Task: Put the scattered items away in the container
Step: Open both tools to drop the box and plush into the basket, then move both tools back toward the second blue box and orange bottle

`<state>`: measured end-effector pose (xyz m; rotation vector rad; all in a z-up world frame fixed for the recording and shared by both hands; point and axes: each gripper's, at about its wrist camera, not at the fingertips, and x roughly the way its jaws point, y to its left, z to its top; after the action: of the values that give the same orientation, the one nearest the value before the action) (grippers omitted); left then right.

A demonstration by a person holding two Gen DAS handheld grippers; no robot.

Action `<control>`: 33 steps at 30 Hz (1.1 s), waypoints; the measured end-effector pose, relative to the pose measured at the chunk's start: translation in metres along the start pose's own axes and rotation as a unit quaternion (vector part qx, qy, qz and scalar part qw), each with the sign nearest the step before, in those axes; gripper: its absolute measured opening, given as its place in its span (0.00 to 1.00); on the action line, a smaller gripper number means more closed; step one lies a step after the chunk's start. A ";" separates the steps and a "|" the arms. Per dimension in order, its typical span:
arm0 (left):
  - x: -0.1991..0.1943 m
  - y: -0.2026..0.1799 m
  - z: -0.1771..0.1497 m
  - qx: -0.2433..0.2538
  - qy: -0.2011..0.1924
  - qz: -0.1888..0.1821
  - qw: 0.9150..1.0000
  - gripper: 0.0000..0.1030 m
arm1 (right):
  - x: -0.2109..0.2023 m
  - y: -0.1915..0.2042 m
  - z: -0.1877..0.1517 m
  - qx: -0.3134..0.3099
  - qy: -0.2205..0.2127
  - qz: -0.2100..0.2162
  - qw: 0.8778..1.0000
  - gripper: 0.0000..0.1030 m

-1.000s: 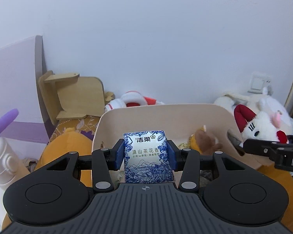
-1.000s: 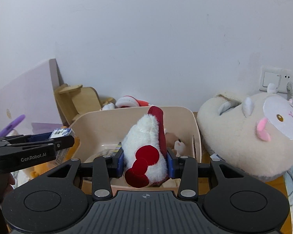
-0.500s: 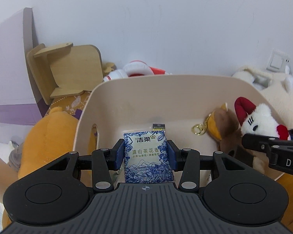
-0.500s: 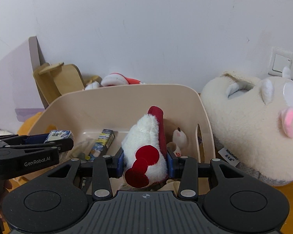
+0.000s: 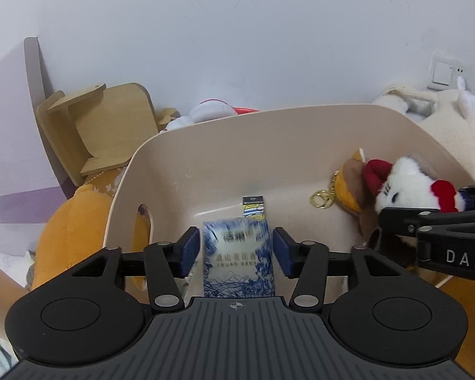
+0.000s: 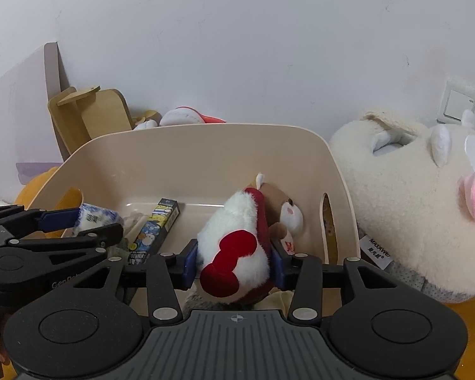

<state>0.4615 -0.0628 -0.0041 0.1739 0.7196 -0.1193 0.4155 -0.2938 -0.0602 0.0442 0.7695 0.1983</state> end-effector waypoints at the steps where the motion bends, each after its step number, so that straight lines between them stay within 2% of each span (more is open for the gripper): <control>1: -0.003 0.000 0.000 0.003 -0.006 0.003 1.000 0.64 | -0.002 -0.001 -0.001 0.001 -0.003 0.001 1.000 0.48; 5: -0.009 0.002 0.002 0.002 -0.015 0.010 1.000 0.66 | -0.011 -0.003 -0.001 0.008 -0.017 0.006 1.000 0.54; 13: -0.022 0.008 0.003 -0.011 -0.018 0.002 1.000 0.66 | -0.021 -0.005 0.004 0.020 -0.023 0.010 0.999 0.54; 19: -0.051 0.015 -0.007 -0.024 -0.045 -0.011 0.999 0.71 | -0.044 -0.009 -0.003 0.029 -0.049 0.014 0.998 0.71; 27: -0.108 0.014 -0.056 -0.028 -0.097 -0.025 0.995 0.76 | -0.089 -0.013 -0.042 0.040 -0.084 0.027 0.995 0.76; 30: -0.120 0.008 -0.080 -0.023 -0.101 -0.027 0.994 0.76 | -0.101 -0.005 -0.064 0.031 -0.086 0.036 0.995 0.82; 33: -0.122 -0.001 -0.100 -0.016 -0.095 -0.028 0.995 0.76 | -0.107 0.002 -0.085 0.026 -0.083 0.038 0.995 0.83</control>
<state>0.3055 -0.0379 0.0032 0.1096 0.5366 -0.1744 0.2813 -0.3153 -0.0471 0.1375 0.6073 0.2446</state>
